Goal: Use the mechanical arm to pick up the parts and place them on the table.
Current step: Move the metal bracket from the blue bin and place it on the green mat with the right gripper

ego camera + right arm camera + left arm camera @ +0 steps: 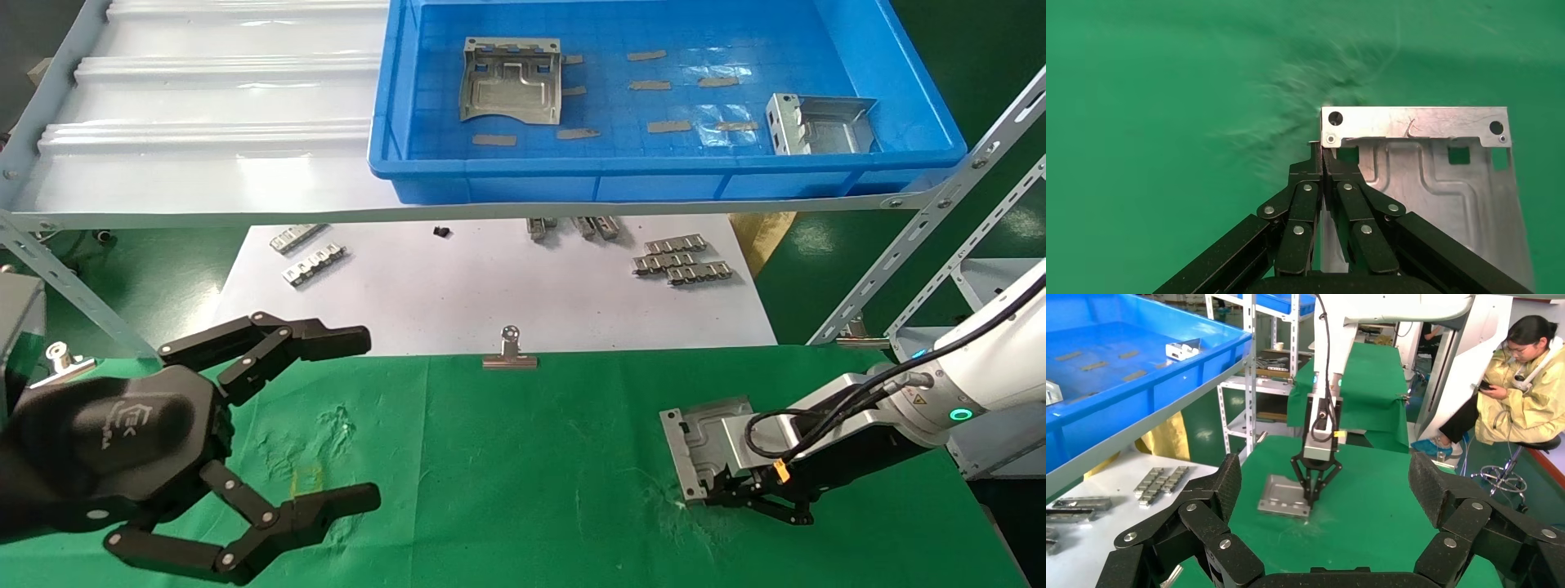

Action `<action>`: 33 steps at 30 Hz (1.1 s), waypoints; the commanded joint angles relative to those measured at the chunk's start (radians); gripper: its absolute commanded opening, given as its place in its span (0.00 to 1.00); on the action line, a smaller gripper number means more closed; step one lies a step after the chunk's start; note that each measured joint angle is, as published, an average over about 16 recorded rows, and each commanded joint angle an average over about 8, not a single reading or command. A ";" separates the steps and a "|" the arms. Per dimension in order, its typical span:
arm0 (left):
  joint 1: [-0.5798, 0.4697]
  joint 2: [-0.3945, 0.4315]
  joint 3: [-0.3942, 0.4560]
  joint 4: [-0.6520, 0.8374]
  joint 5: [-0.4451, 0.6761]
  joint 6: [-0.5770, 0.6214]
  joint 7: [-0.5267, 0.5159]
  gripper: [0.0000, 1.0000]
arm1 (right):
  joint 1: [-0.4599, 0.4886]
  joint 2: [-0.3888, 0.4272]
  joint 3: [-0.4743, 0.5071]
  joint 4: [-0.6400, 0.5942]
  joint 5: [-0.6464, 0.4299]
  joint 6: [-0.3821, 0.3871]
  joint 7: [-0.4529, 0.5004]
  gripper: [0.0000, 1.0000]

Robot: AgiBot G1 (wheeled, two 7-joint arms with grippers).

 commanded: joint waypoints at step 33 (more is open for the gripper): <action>0.000 0.000 0.000 0.000 0.000 0.000 0.000 1.00 | 0.032 0.105 0.186 -0.006 0.311 -0.147 0.173 1.00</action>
